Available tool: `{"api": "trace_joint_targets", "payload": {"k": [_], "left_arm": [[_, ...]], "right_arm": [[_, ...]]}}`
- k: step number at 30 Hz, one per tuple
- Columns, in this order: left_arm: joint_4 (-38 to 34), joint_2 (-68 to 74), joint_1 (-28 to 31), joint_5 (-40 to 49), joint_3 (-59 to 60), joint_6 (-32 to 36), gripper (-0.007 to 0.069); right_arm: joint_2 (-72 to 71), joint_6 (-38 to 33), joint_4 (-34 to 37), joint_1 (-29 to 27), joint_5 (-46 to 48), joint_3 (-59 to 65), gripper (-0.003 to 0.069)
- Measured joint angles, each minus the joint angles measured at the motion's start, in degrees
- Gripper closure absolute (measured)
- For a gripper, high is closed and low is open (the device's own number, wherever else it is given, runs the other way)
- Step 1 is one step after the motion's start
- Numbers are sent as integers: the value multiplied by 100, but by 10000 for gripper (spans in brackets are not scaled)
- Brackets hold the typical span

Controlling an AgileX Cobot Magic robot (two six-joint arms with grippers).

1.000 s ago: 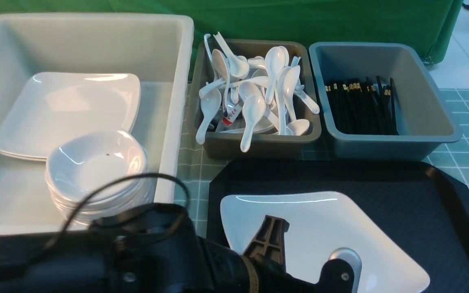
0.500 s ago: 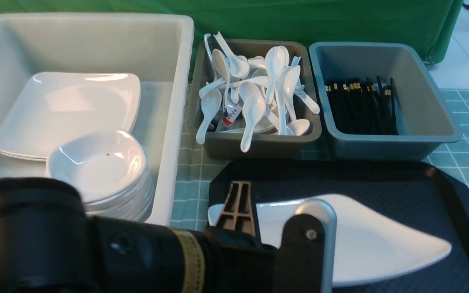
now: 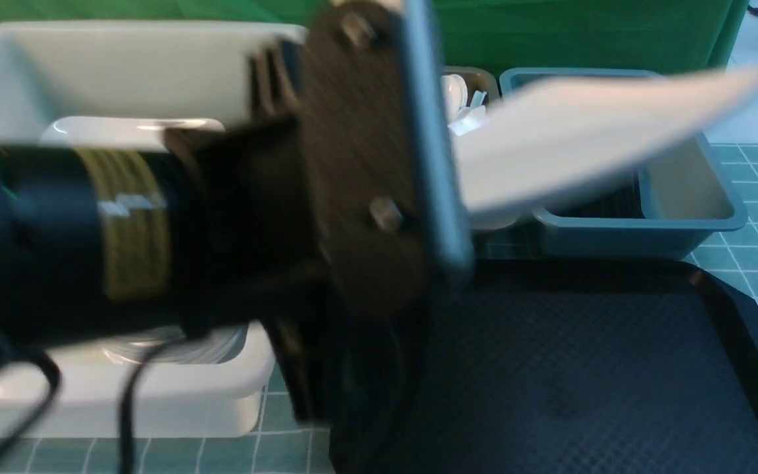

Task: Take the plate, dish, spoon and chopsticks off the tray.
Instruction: Use the left arm to put the plate into the large storage box on the left

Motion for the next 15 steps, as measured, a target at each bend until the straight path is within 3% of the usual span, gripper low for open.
{"api": "trace_joint_targets", "payload": {"k": [3,7,11,13,15], "left_arm": [[219,-76,389,296,-66,-60,595],[425,-68,1532,724,-78,-74,595],[471,212,2629,688,-78,-76,595],[477,583,3295,550,-78,-76,595],[471,834,3576,435,-78,-66,595]], "right_arm": [[142,-12,100,0,-203,-54,639],[518,-357,664,0,-575,-199,639],[904,-988,1813,0,-1060,-234,639],[1162,-1965,3031,41,-1455,-238,639],[1289,-2439,3531,85,-1615,-244,639]]}}
